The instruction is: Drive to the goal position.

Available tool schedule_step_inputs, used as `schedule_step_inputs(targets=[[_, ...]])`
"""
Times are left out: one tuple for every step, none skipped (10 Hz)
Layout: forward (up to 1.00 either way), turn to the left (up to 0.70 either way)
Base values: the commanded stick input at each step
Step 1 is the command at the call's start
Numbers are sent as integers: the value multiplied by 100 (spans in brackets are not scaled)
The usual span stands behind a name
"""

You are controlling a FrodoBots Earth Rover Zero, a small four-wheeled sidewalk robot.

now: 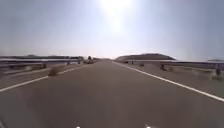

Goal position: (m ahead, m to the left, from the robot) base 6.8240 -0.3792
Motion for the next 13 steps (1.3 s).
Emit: schedule_step_inputs(targets=[[70,0],[70,0],[70,0],[70,0],[70,0],[70,0],[70,0],[70,0],[70,0],[70,0],[70,0],[70,0],[70,0]])
